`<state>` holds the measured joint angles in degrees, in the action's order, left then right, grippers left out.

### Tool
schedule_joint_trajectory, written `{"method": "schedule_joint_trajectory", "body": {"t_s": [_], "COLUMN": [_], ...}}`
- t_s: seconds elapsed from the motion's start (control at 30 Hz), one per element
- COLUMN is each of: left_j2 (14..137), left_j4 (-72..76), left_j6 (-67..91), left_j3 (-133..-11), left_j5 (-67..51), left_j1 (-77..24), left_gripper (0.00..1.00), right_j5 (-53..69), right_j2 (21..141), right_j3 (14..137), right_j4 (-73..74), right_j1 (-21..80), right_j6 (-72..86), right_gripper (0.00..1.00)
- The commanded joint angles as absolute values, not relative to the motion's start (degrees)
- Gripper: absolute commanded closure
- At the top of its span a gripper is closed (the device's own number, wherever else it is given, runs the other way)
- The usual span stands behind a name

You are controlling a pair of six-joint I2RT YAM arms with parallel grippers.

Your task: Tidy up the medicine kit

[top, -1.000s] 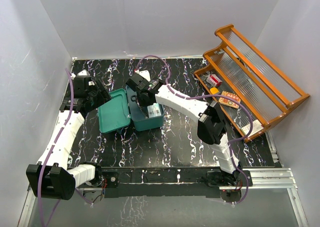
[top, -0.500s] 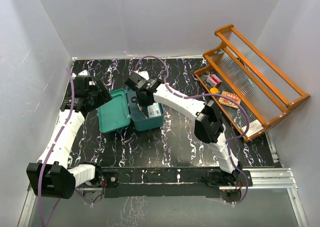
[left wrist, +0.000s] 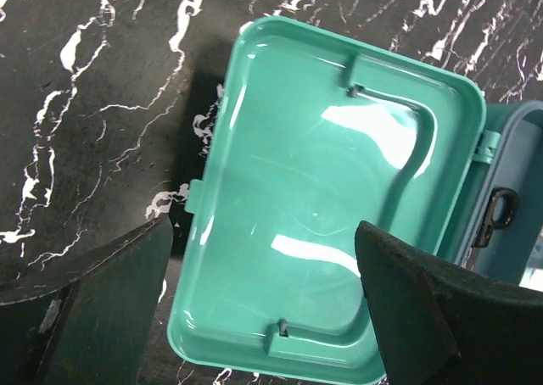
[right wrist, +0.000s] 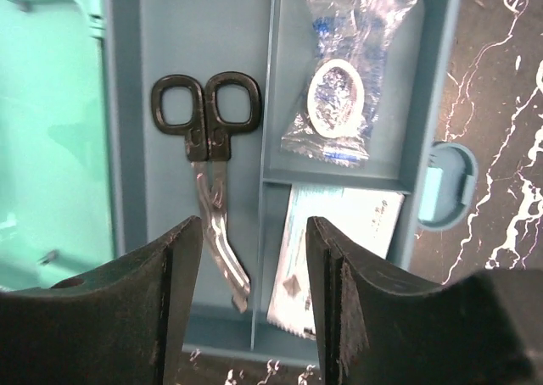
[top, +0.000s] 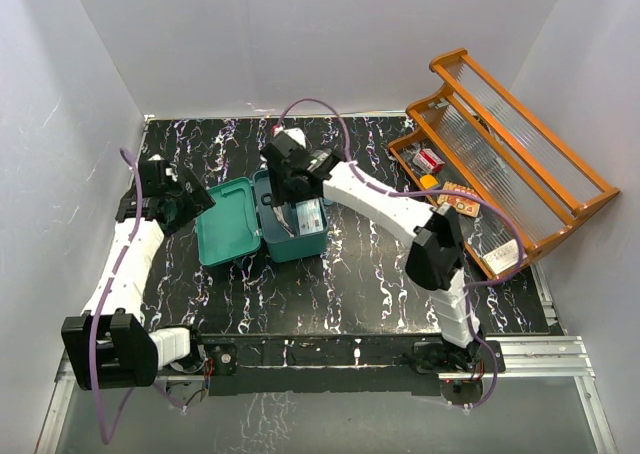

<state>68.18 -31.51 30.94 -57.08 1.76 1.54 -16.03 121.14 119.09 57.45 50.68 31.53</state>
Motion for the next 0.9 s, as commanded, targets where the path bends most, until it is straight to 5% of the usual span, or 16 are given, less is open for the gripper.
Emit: {"method": "schedule_joint_trajectory", "body": {"t_s": [0.0,0.47,0.87], "left_j2": [67.6,65.7,67.2], "left_j4": [-30.4,-3.2,7.4], "left_j6": [31.5,42.8,48.3], "left_j3": [-55.7,-35.1,-32.6], "left_j5": [-3.5,-36.2,-45.7], "left_j1": [6.5,20.1,22.1], "left_gripper": [0.12,0.01,0.01], "right_j5": [-11.6,-6.2,10.4], "right_j2": [111.6,94.2,96.1], "right_j3": [116.4,88.9,78.5], "right_j4": [49.6,28.2,15.6], "right_j1": [47.9,38.7,32.1], "right_j6": [30.9,32.4,34.7], "right_gripper": [0.5,0.4,0.37]}}
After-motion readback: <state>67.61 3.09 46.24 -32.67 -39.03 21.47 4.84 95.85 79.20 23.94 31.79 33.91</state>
